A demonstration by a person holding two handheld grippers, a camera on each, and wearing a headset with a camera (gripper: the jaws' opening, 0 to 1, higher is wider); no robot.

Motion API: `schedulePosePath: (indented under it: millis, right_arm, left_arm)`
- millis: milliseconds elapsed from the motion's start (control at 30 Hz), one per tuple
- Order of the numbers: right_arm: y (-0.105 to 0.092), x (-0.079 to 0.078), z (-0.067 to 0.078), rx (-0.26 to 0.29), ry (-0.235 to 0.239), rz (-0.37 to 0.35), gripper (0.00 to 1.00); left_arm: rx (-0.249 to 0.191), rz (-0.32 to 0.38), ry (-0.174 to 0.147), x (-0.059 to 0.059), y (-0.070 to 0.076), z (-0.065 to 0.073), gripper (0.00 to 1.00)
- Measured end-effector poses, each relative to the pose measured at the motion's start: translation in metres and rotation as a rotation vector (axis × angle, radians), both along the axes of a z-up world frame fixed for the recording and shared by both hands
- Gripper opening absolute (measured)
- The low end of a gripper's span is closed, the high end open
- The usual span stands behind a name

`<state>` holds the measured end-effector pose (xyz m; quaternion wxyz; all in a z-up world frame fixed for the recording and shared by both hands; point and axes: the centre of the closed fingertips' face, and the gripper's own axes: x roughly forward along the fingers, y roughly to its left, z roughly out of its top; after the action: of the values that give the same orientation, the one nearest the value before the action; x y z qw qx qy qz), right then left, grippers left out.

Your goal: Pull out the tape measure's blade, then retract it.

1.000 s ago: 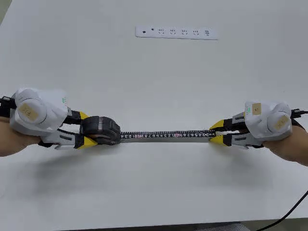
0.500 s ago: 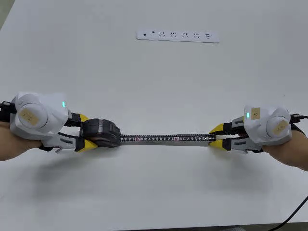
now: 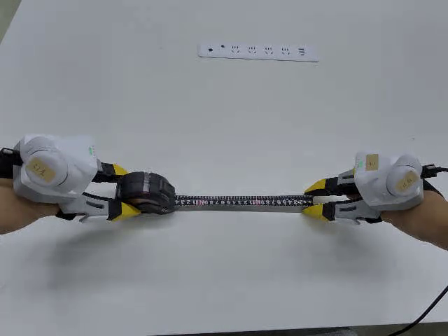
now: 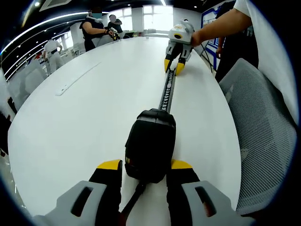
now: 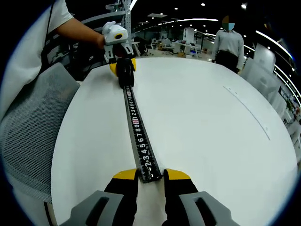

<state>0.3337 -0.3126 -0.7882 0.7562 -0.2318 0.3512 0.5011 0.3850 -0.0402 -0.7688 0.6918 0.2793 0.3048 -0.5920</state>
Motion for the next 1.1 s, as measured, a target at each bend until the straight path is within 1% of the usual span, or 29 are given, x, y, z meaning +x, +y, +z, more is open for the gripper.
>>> schedulePosePath:
  millis: [33, 233, 333, 367, 400, 433, 467, 500, 533, 567, 633, 667, 700, 733, 767, 800, 833, 867, 900, 933, 967, 1000, 1033, 1100]
  right_arm:
    - [-0.001, 0.0, -0.001, -0.01, -0.006, 0.004, 0.21]
    - [0.0, 0.001, 0.0, -0.002, -0.007, -0.02, 0.22]
    - [0.001, 0.0, 0.001, 0.004, -0.011, -0.027, 0.22]
    - [0.001, 0.001, 0.002, 0.005, -0.015, -0.037, 0.23]
    - [0.001, 0.001, 0.002, 0.009, -0.013, -0.047, 0.24]
    - [0.002, 0.001, 0.003, 0.024, -0.008, -0.067, 0.26]
    - [0.002, 0.001, 0.004, 0.026, -0.011, -0.074, 0.27]
    - [0.002, 0.002, 0.006, 0.026, -0.016, -0.081, 0.29]
    - [0.004, 0.001, 0.008, 0.047, -0.007, -0.107, 0.3]
    - [0.005, 0.002, 0.009, 0.056, -0.006, -0.121, 0.33]
    - [0.004, 0.002, 0.008, 0.055, 0.0, -0.153, 0.38]
    - [0.005, 0.001, 0.009, 0.069, 0.01, -0.168, 0.41]
    - [0.005, 0.003, 0.011, 0.068, -0.005, -0.18, 0.44]
    - [0.005, 0.002, 0.011, 0.07, -0.004, -0.185, 0.46]
    - [0.007, 0.001, 0.013, 0.084, 0.003, -0.197, 0.47]
    - [0.008, 0.001, 0.014, 0.086, -0.004, -0.202, 0.48]
    - [0.008, 0.001, 0.015, 0.085, -0.01, -0.205, 0.5]
    - [0.009, -0.001, 0.015, 0.089, -0.006, -0.215, 0.51]
    - [0.01, -0.002, 0.016, 0.093, 0.0, -0.22, 0.52]
    - [0.01, -0.004, 0.018, 0.094, -0.005, -0.226, 0.53]
    - [0.01, -0.004, 0.018, 0.094, -0.012, -0.234, 0.56]
    - [0.009, -0.004, 0.018, 0.098, -0.009, -0.241, 0.57]
    - [0.009, -0.005, 0.019, 0.106, -0.007, -0.257, 0.57]
    - [0.009, -0.005, 0.022, 0.12, -0.017, -0.281, 0.62]
  left_arm:
    - [-0.003, 0.004, 0.008, 0.0, 0.001, 0.001, 0.33]
    - [-0.013, 0.009, 0.008, -0.001, 0.001, 0.003, 0.34]
    - [-0.029, 0.024, 0.011, -0.001, 0.0, 0.004, 0.34]
    - [-0.037, 0.036, 0.02, -0.001, 0.0, 0.006, 0.34]
    - [-0.04, 0.042, 0.023, -0.001, 0.0, 0.006, 0.36]
    - [-0.041, 0.054, 0.016, 0.0, 0.002, 0.006, 0.37]
    - [-0.052, 0.062, 0.019, -0.001, 0.002, 0.008, 0.37]
    - [-0.063, 0.076, 0.033, -0.003, 0.002, 0.009, 0.38]
    - [-0.069, 0.093, 0.023, -0.003, 0.003, 0.011, 0.4]
    - [-0.067, 0.095, 0.024, -0.004, 0.004, 0.011, 0.41]
    - [-0.077, 0.13, 0.027, -0.004, 0.007, 0.01, 0.43]
    - [-0.086, 0.148, 0.037, -0.005, 0.007, 0.011, 0.45]
    - [-0.091, 0.166, 0.04, -0.006, 0.009, 0.012, 0.47]
    - [-0.097, 0.176, 0.03, -0.006, 0.009, 0.013, 0.48]
    - [-0.11, 0.192, 0.032, -0.008, 0.01, 0.016, 0.49]
    - [-0.112, 0.202, 0.042, -0.01, 0.011, 0.016, 0.5]
    - [-0.113, 0.214, 0.036, -0.01, 0.012, 0.016, 0.51]
    - [-0.112, 0.231, 0.015, -0.01, 0.014, 0.017, 0.52]
    - [-0.118, 0.237, 0.024, -0.011, 0.015, 0.018, 0.54]
    - [-0.141, 0.262, 0.032, -0.012, 0.014, 0.023, 0.55]
    - [-0.149, 0.288, 0.008, -0.009, 0.015, 0.025, 0.57]
    - [-0.152, 0.297, 0.003, -0.009, 0.016, 0.027, 0.59]
    - [-0.164, 0.308, 0.023, -0.012, 0.016, 0.029, 0.6]
    - [-0.178, 0.327, 0.008, -0.013, 0.017, 0.033, 0.61]
